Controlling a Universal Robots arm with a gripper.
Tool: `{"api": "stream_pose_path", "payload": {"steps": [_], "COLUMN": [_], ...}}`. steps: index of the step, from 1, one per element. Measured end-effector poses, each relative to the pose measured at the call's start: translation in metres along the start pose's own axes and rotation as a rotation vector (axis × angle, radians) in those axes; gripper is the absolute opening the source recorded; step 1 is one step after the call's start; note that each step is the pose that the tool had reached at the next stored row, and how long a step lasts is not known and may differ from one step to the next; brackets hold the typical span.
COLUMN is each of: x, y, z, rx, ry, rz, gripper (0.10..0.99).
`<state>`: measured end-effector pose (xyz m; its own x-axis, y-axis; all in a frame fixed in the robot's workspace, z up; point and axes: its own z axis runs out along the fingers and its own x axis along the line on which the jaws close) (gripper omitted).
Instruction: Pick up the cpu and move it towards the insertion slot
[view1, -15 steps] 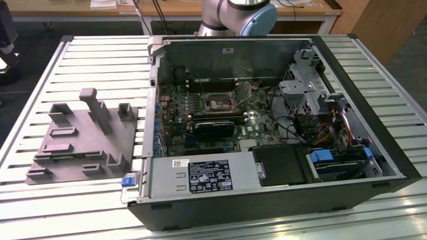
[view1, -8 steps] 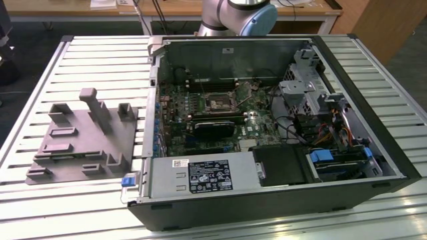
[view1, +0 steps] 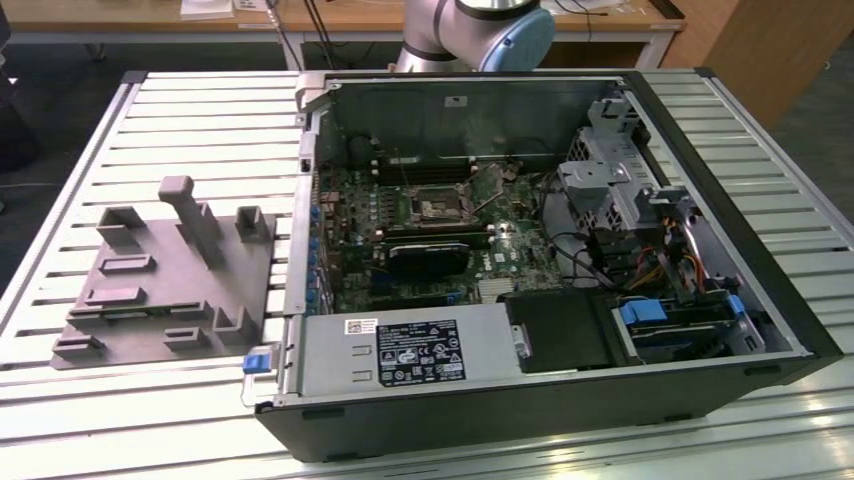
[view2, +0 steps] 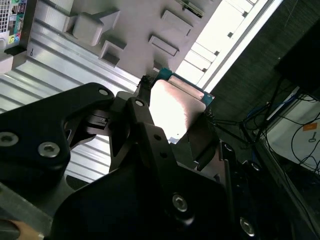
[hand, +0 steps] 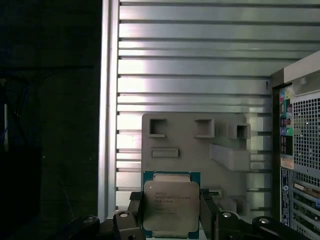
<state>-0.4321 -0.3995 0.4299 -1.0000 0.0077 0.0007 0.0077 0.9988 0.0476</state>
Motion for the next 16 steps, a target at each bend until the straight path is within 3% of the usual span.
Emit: {"api": "stream_pose_path", "payload": {"steps": [16], "x": [0.0000], "y": [0.0017], "z": [-0.0260], "rx": [0.000], "ry": [-0.0002], "rz": [0.004], "gripper": [0.541]}}
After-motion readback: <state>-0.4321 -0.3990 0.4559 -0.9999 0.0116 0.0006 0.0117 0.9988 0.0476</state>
